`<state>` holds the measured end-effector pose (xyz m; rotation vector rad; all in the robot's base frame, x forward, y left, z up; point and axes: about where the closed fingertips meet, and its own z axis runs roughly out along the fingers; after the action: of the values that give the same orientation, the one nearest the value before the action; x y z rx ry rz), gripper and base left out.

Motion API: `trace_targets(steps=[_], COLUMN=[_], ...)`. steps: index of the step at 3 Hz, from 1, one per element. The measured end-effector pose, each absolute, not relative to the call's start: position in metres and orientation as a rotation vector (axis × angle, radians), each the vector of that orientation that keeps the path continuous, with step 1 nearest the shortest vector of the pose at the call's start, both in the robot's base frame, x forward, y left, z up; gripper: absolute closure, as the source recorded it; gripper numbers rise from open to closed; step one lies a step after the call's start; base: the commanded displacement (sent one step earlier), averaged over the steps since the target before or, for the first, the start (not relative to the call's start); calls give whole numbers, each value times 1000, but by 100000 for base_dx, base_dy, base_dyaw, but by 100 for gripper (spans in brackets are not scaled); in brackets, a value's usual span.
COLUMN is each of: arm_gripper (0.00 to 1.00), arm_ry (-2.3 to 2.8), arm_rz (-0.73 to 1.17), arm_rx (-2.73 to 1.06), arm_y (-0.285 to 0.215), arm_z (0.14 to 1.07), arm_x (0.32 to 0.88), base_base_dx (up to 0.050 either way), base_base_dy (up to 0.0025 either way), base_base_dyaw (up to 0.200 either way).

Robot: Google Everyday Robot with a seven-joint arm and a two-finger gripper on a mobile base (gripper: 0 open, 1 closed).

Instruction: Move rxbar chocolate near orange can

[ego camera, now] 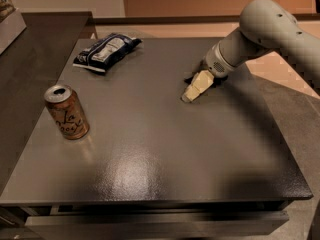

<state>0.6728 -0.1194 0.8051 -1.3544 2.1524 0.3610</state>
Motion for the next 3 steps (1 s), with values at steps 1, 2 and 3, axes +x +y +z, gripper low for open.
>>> trace_targets(steps=[1, 2, 3], arm_gripper=[0, 0, 0], arm_ry=[2152, 2143, 2143], arm_rz=[361, 363, 363], arm_rx=[-1354, -1350, -1350], arm_y=[-119, -118, -118], arm_z=[808, 805, 809], arm_x=[673, 676, 676], base_base_dx=[0, 0, 0], base_base_dy=[0, 0, 0], base_base_dyaw=[0, 0, 0])
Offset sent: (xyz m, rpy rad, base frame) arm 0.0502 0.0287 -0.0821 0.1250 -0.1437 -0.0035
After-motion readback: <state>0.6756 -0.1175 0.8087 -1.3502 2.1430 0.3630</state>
